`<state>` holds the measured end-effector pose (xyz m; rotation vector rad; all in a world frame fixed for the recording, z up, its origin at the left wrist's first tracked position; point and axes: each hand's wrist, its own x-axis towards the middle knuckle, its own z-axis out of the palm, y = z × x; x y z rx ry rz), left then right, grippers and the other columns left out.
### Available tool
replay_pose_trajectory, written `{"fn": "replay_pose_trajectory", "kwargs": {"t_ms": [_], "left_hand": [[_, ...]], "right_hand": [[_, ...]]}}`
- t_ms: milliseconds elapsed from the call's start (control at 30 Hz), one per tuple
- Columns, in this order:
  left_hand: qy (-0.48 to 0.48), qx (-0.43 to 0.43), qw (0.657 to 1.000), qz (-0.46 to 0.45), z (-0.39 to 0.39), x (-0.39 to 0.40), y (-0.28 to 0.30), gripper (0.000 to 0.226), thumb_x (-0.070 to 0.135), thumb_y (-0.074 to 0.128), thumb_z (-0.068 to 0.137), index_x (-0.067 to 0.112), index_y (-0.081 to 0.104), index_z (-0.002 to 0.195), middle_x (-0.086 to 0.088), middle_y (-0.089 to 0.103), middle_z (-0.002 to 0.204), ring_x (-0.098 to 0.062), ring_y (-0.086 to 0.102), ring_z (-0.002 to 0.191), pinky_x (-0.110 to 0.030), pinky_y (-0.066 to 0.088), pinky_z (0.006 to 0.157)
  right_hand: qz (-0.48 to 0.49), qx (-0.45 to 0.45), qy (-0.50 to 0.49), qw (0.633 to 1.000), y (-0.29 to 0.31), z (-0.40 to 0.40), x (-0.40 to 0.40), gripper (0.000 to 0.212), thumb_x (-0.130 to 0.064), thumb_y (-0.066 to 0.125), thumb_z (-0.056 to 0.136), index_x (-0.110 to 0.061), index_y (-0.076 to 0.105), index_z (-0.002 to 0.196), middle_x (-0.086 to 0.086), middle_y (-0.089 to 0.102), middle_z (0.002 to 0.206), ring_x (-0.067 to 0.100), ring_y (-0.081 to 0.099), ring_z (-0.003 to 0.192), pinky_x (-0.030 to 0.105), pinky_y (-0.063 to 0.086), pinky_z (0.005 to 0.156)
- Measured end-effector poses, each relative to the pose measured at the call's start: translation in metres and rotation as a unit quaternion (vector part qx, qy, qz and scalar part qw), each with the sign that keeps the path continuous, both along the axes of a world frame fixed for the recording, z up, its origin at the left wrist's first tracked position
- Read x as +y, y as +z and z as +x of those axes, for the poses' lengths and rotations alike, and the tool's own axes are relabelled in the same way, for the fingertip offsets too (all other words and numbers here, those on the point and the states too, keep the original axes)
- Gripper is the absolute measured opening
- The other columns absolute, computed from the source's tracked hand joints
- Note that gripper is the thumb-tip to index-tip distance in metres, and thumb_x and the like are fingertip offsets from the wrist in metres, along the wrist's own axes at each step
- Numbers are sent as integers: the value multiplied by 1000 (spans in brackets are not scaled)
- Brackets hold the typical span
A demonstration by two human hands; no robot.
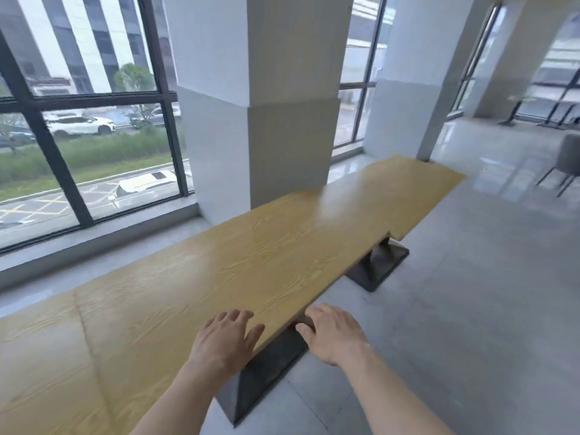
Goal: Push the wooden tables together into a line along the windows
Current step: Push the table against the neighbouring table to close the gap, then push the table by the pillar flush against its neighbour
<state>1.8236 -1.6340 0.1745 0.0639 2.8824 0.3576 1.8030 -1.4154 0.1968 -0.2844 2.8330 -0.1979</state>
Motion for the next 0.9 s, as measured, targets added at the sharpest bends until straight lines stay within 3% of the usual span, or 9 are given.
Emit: {"fn": "replay_pose_trajectory", "kwargs": {"t_ms": [500, 900], "left_hand": [[-263, 36, 964, 13, -144, 374, 13, 62, 61, 20, 102, 30, 34, 154, 6, 39, 159, -19, 32, 148, -38, 26, 121], [-343, 40, 937, 47, -323, 598, 3, 62, 59, 21, 104, 27, 35, 154, 7, 41, 157, -18, 34, 147, -36, 28, 120]], "right_hand": [[1, 24, -261, 965, 6, -33, 353, 53, -50, 37, 104, -16, 51, 141, 10, 52, 146, 33, 49, 132, 39, 40, 107], [25, 5, -360, 932, 9, -168, 559, 56, -50, 36, 105, -15, 46, 146, 10, 46, 152, 31, 42, 140, 38, 34, 114]]}}
